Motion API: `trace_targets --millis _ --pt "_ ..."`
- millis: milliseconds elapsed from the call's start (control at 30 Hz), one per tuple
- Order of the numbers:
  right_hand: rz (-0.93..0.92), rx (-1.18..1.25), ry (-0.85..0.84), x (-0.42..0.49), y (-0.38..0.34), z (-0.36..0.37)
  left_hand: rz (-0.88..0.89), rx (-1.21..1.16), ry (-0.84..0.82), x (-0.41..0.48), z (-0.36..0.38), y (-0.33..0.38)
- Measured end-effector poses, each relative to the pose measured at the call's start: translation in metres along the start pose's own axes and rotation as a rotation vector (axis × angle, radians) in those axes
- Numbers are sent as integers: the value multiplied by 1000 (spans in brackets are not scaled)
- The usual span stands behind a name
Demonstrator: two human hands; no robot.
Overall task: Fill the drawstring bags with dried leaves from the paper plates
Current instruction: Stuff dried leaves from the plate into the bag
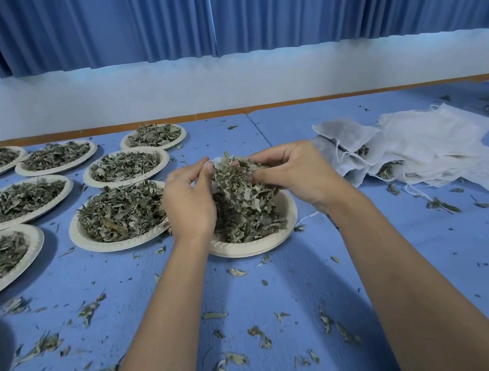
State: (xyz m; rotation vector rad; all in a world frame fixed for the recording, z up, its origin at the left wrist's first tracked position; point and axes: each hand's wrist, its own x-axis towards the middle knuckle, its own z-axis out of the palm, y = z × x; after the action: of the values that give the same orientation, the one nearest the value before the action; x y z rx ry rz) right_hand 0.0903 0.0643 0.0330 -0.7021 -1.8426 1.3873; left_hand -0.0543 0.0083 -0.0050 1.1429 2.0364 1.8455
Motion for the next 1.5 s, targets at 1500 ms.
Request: trace_targets --millis 1500 --pt "599 -51 175 19 -15 30 169 209 -140 -18 1 3"
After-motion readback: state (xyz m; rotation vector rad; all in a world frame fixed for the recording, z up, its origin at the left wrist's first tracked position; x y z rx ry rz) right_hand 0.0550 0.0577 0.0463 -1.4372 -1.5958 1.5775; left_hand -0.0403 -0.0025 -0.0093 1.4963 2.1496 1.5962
